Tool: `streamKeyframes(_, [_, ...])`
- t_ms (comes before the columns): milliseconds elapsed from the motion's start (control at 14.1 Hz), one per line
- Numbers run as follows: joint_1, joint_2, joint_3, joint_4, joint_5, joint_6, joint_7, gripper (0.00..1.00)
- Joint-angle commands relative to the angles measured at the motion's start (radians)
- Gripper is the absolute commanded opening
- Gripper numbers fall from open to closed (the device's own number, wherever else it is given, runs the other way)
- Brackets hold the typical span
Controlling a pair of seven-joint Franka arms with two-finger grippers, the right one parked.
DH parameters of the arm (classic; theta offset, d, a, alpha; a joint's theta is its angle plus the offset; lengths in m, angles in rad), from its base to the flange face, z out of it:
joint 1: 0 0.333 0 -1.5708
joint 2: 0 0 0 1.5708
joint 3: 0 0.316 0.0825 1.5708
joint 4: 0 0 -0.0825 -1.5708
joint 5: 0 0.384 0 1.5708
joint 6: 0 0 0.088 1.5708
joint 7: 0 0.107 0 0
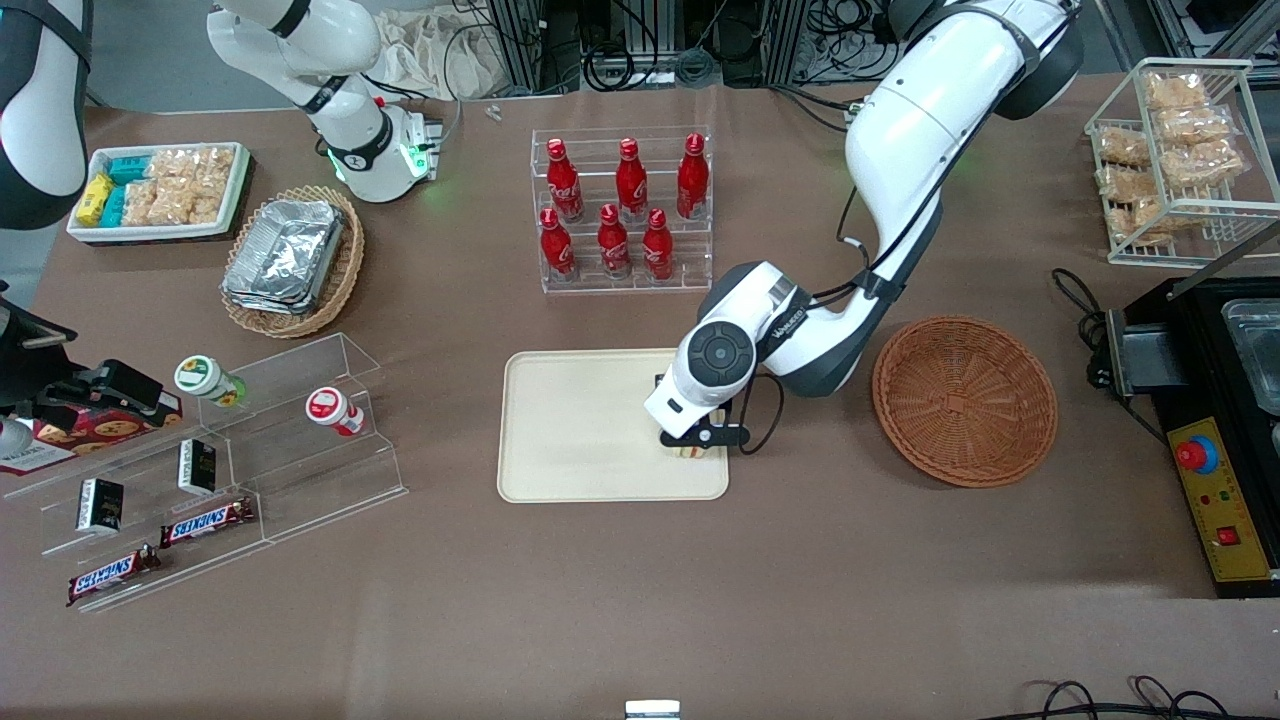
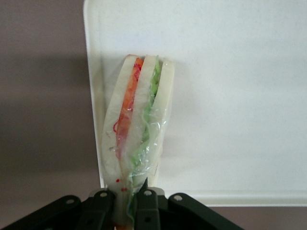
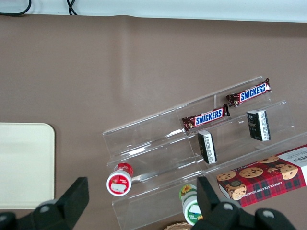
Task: Place sandwich from basket to tray
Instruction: 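Lower the sandwich onto the tray and open the left gripper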
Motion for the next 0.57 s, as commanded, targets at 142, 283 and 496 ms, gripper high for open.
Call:
streamKeyframes(142, [-0.018,0.015,0.014,0.035,0.034,-0.01,-0.083,0.03])
streamKeyframes(283, [-0.018,0.029,0.014,0.035,0.07,-0.01,-0.092,0.06])
streamKeyframes(496, [-0.018,0.042,0.014,0.036,0.086,-0.01,-0.104,0.94])
